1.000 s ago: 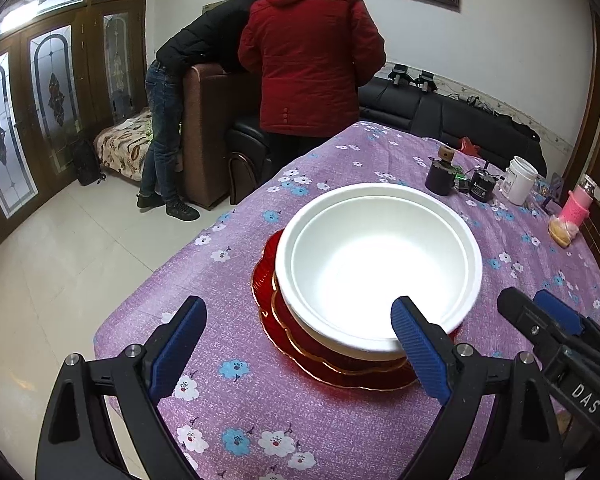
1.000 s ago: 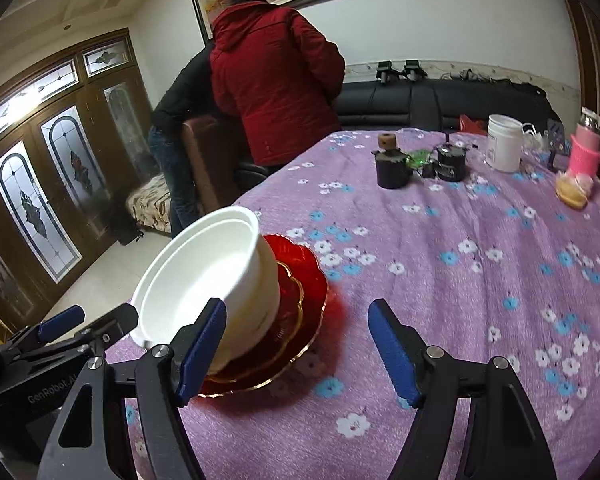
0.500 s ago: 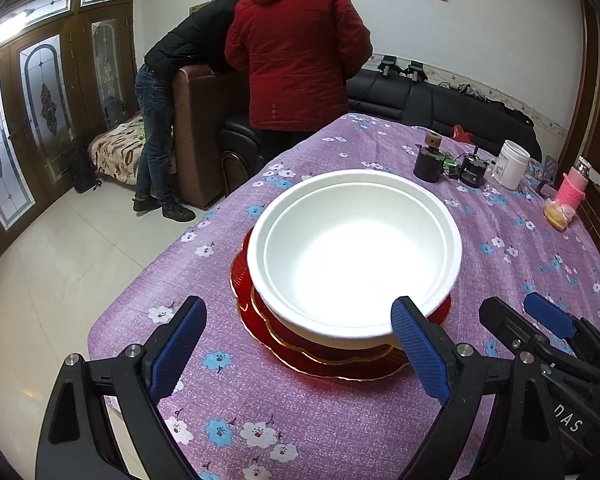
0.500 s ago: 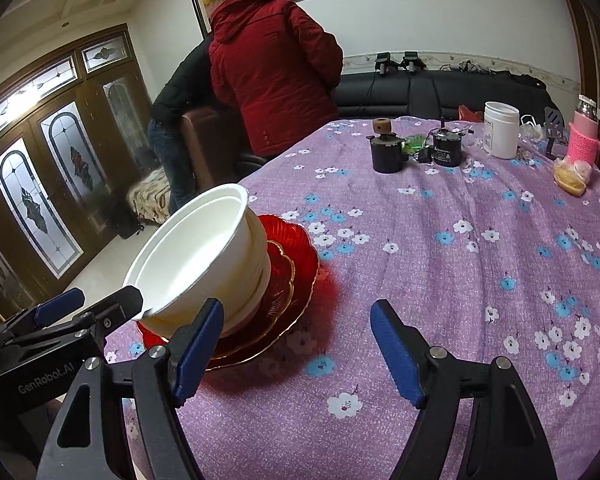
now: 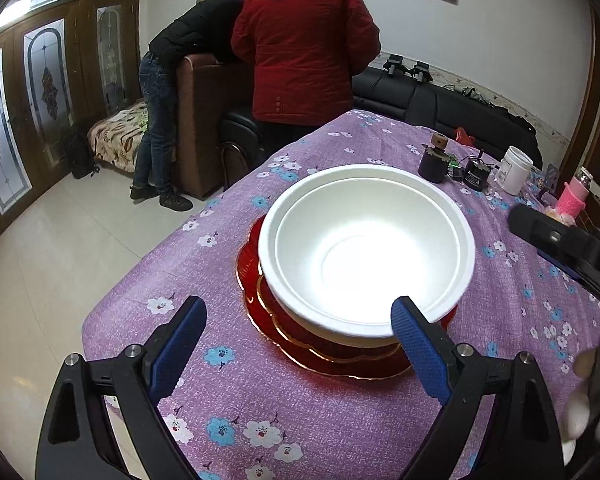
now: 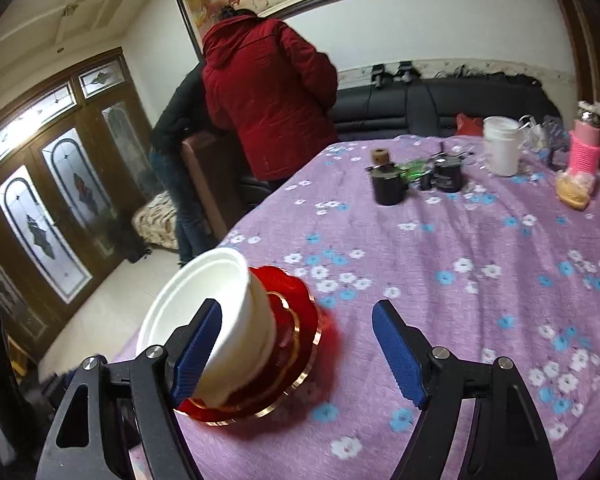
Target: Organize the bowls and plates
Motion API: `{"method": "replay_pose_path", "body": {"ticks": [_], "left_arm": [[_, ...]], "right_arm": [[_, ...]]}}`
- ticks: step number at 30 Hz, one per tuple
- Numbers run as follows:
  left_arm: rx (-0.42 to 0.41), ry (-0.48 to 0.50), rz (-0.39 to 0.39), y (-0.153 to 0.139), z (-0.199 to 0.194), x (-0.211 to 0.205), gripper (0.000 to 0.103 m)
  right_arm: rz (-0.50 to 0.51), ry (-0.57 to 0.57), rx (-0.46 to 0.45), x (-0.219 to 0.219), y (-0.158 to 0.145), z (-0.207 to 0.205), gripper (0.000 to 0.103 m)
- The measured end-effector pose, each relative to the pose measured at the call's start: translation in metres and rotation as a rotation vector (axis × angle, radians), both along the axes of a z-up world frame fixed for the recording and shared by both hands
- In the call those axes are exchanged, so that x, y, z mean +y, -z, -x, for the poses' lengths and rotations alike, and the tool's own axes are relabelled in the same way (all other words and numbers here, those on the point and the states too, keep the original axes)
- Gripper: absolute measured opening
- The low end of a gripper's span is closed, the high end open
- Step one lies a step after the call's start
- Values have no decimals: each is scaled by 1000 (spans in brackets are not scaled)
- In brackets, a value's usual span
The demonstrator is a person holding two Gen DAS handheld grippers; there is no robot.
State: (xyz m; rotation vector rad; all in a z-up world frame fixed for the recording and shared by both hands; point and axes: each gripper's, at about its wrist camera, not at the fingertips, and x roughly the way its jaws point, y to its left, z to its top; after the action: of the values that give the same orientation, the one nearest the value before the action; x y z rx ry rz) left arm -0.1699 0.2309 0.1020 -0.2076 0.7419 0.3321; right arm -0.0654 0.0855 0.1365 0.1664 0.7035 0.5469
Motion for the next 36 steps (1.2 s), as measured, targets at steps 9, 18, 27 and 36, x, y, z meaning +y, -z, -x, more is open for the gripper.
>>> {"method": "replay_pose_path", "body": {"ticks": [9, 18, 27, 36], "left_arm": [[2, -14, 30, 2, 2, 17, 93], [9, -12, 46, 5, 0, 19, 93], [-25, -24, 18, -1, 8, 10, 93], [-14, 10, -13, 0, 13, -7, 93]], "right_arm": [[-41, -11, 202, 13, 48, -42, 82], [-84, 2, 244, 4, 53, -43, 82], [5, 39, 52, -4, 23, 14, 83], [98, 66, 28, -7, 46, 46, 83]]}}
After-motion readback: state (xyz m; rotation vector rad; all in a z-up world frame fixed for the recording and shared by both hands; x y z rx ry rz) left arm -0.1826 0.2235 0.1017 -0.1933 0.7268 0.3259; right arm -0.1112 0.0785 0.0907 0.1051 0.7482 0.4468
